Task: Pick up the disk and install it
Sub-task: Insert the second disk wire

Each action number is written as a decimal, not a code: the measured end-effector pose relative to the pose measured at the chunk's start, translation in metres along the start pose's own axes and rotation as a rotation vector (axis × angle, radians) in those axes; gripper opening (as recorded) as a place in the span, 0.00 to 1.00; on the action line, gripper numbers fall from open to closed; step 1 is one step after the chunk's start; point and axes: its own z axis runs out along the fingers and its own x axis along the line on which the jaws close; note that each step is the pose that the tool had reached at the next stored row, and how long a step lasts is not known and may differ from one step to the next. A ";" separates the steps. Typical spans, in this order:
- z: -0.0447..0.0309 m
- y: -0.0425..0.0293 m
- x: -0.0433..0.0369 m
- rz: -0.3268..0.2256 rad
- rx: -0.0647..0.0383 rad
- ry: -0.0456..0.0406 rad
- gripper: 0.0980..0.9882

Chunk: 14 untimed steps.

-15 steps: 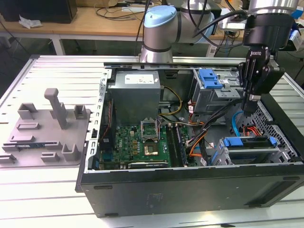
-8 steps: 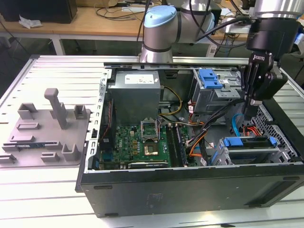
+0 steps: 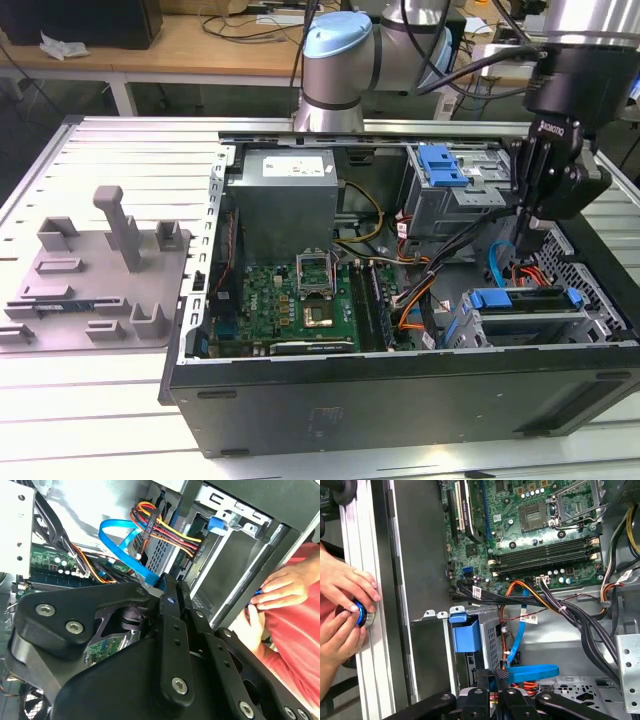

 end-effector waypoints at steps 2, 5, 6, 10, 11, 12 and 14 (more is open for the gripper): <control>-0.0003 0.0000 0.0011 -0.011 0.006 -0.0015 0.07; 0.0005 -0.0003 0.0033 -0.017 0.006 -0.0427 0.07; 0.0008 -0.0004 0.0044 -0.018 0.005 -0.0754 0.07; 0.0018 -0.0007 0.0068 -0.016 0.011 -0.1375 0.07; 0.0022 -0.0008 0.0079 -0.015 0.014 -0.1582 0.07; 0.0026 -0.0010 0.0091 -0.014 0.022 -0.1711 0.07; 0.0032 -0.0012 0.0107 -0.012 0.034 -0.1838 0.07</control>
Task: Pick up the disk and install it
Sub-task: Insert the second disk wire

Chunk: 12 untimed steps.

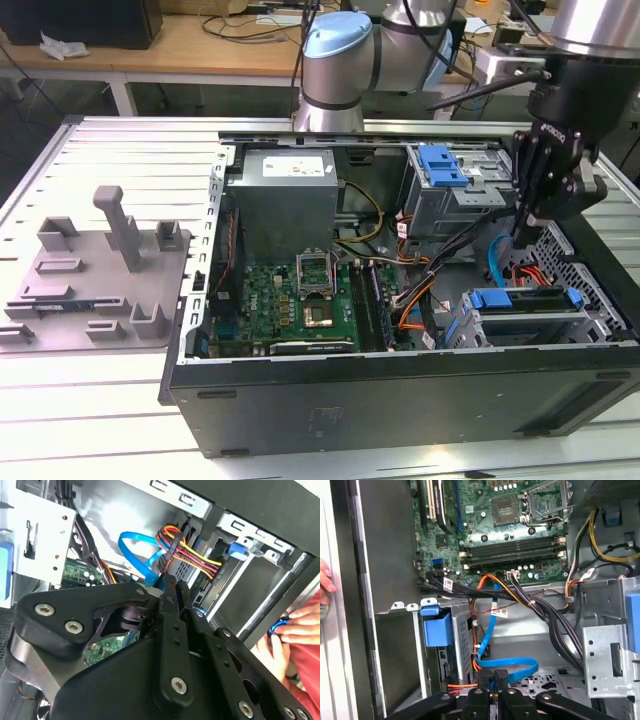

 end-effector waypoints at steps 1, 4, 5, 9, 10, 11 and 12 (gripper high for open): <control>0.0005 -0.0003 0.0027 0.001 0.004 -0.0173 0.07; 0.0010 -0.0009 0.0096 0.002 0.001 -0.0500 0.07; 0.0008 -0.0015 0.0144 0.002 0.001 -0.0582 0.07; 0.0016 -0.0031 0.0327 0.002 0.000 -0.0656 0.07; 0.0020 -0.0030 0.0349 0.003 -0.001 -0.0722 0.07; 0.0023 -0.0029 0.0367 0.003 -0.002 -0.0805 0.07; 0.0026 -0.0027 0.0387 0.003 -0.003 -0.0934 0.07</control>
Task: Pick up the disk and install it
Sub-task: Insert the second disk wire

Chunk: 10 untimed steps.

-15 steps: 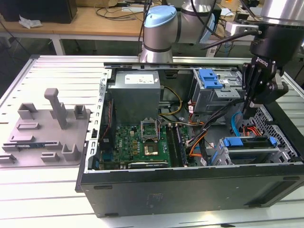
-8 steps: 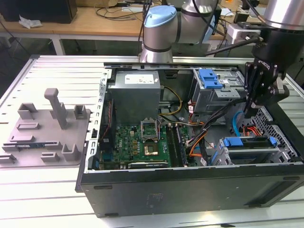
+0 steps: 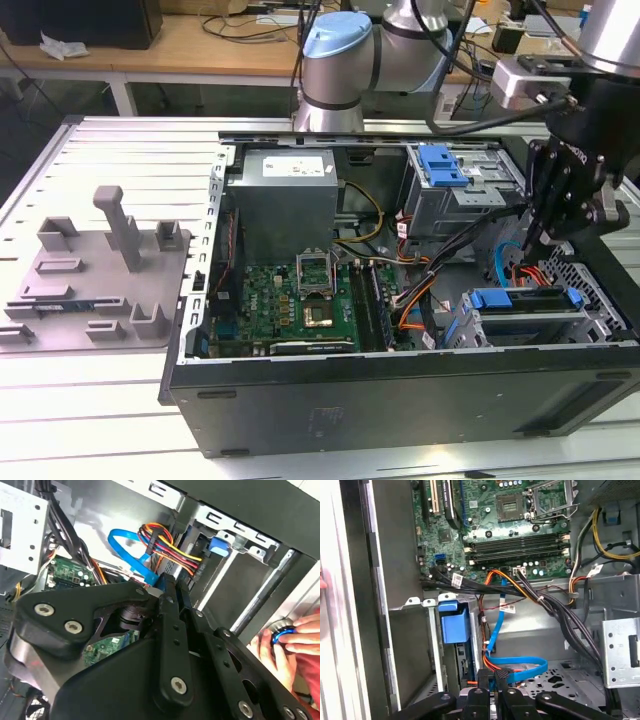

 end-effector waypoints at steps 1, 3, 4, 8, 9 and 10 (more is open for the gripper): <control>0.0002 0.0004 0.0016 0.000 -0.002 -0.0152 0.07; 0.0005 0.0013 0.0058 0.001 -0.007 -0.0635 0.07; 0.0007 0.0014 0.0078 0.001 -0.008 -0.0684 0.07; 0.0009 0.0013 0.0094 0.001 -0.008 -0.0706 0.07; 0.0008 0.0013 0.0095 0.001 -0.008 -0.0706 0.07; 0.0009 0.0013 0.0095 0.001 -0.008 -0.0706 0.07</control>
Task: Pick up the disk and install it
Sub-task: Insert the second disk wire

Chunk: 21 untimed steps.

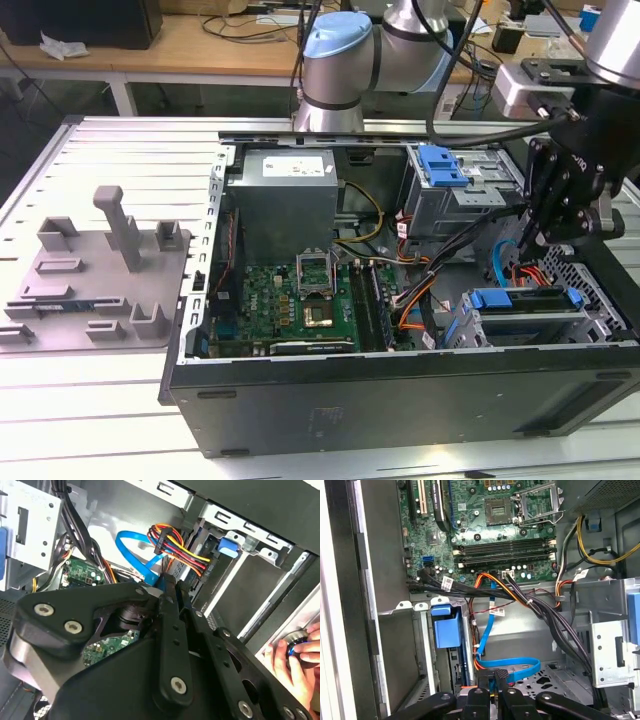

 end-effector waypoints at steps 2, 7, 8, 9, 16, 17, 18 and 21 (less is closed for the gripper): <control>0.0000 -0.0002 0.0016 -0.003 0.000 -0.0007 0.07; 0.0002 -0.0011 0.0104 -0.010 -0.002 -0.0185 0.07; 0.0003 -0.0015 0.0134 -0.010 -0.003 -0.0263 0.07; 0.0004 -0.0018 0.0161 -0.010 -0.003 -0.0327 0.07; 0.0006 -0.0020 0.0181 -0.026 -0.012 -0.0122 0.07; 0.0008 -0.0020 0.0181 -0.034 -0.015 -0.0092 0.07; 0.0011 -0.0019 0.0181 -0.045 -0.017 -0.0081 0.07; 0.0026 -0.0028 0.0247 -0.055 -0.015 -0.0118 0.07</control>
